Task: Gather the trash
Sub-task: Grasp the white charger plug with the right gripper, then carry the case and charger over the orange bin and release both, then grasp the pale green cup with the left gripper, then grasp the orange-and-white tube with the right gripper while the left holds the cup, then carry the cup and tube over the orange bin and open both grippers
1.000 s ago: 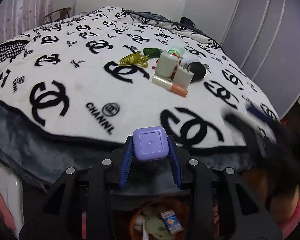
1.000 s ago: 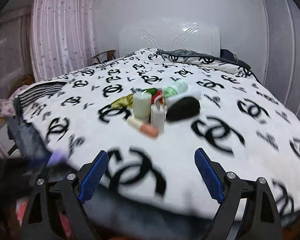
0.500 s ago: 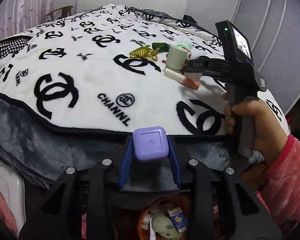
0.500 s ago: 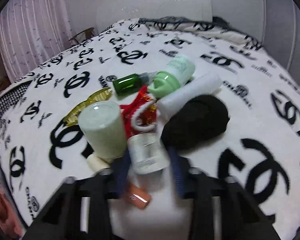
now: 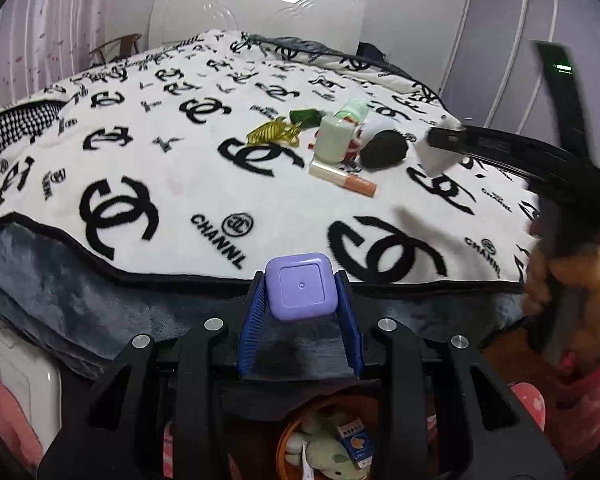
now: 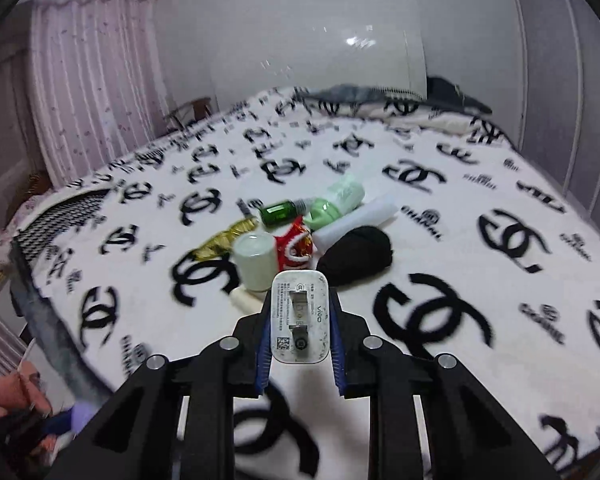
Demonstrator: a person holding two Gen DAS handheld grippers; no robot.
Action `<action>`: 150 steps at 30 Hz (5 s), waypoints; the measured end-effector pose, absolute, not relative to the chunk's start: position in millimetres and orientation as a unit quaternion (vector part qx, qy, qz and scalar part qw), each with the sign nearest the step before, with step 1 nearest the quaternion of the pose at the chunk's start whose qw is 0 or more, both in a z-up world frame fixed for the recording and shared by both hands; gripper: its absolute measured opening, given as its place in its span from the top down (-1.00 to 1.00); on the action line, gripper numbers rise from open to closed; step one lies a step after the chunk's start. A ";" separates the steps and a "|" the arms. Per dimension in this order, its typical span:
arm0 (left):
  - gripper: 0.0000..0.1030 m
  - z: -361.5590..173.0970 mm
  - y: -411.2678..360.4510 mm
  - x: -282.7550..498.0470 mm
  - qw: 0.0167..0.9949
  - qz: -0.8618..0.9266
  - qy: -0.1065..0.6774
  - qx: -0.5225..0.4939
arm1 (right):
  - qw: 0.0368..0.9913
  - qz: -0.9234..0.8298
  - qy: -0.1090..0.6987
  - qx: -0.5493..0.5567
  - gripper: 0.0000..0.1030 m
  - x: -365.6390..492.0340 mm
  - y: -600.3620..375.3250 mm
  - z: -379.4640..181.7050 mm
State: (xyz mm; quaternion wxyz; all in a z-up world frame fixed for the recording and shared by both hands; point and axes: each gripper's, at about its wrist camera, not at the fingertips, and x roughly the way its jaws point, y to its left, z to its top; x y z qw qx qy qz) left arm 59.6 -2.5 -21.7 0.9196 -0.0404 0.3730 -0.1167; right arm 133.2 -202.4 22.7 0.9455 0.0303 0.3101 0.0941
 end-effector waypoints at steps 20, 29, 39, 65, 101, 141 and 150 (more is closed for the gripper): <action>0.34 -114.2 -54.1 -8.6 0.849 -0.191 0.487 0.071 | 0.895 0.159 0.415 0.034 0.54 -63.9 -212.5 -100.9; 0.34 -275.8 -78.1 9.8 0.712 -0.190 0.670 0.086 | 0.776 0.112 0.619 0.028 0.54 -46.8 -190.8 -245.3; -0.24 -323.5 -70.2 19.3 0.679 -0.148 0.716 0.066 | 0.753 0.095 0.649 0.056 -0.07 -40.9 -195.7 -270.1; -0.25 -177.0 -48.6 -3.0 0.829 -0.144 0.535 0.081 | 0.880 0.068 0.462 0.090 -0.44 -51.8 -244.8 -141.0; 0.20 -46.4 -84.8 268.9 0.905 -0.114 0.410 0.026 | 0.925 0.054 0.366 0.083 -0.53 -5.8 -266.1 -78.7; 0.20 -24.7 49.5 68.5 0.920 -0.128 0.368 -0.042 | 0.866 0.166 0.468 -0.058 0.55 223.3 -135.1 -62.5; 0.20 -14.5 42.7 51.1 0.923 -0.133 0.360 -0.029 | 0.881 0.182 0.437 -0.004 0.65 170.2 -164.5 -29.6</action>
